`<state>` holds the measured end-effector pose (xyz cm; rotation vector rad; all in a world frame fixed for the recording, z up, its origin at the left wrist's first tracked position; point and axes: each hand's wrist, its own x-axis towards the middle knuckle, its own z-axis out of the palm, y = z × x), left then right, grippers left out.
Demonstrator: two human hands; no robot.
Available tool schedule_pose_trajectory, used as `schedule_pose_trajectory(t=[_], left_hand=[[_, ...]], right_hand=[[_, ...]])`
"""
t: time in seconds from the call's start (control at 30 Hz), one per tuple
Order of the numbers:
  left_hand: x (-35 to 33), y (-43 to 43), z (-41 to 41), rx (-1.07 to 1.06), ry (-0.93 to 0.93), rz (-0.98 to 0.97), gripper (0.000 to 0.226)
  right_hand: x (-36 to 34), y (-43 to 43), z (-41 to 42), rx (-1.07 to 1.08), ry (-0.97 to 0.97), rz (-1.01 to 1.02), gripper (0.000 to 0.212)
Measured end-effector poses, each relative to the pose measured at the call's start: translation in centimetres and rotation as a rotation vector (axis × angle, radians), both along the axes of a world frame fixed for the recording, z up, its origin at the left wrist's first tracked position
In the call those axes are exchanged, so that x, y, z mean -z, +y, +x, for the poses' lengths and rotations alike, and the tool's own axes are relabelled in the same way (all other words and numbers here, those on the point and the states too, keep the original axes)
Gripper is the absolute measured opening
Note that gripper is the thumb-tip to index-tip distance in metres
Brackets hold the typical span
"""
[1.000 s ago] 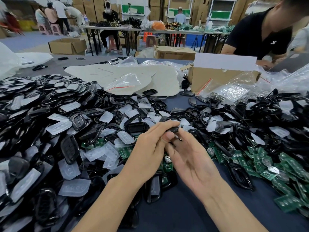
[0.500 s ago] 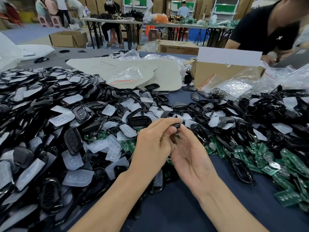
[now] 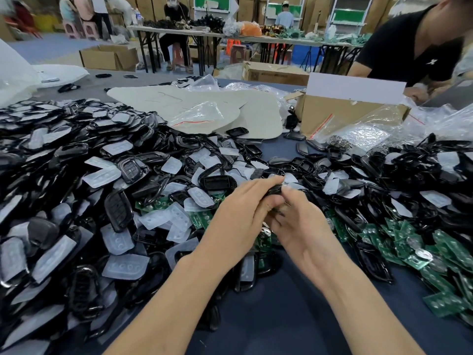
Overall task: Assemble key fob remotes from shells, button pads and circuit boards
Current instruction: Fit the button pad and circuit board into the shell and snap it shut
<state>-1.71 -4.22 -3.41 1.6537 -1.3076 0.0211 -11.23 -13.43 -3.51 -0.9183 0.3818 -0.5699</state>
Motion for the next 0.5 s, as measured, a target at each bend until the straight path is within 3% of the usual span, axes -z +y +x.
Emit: schedule_pose_trajectory(t=[0.17,0.27,0.33,0.5], left_hand=[[-0.38,0.05,-0.19,-0.011,0.08,-0.031,0.029],[-0.35,0.32,-0.19,-0.01,0.184,-0.061,0.034],[-0.45,0.54,-0.47,0.001,0.221,-0.093,0.038],[-0.69,0.47,-1.0,0.044,0.279,-0.14,0.045]], right_hand=[[0.25,0.43,0.02,0.011,0.024,-0.165,0.022],[0.64,0.44,-0.13,-0.045,0.034,-0.395,0.06],[0.51,0.49,-0.28,-0.047,0.017,-0.54,0.068],[-0.05,0.64,-0.67,-0.008,-0.035,-0.493,0.066]])
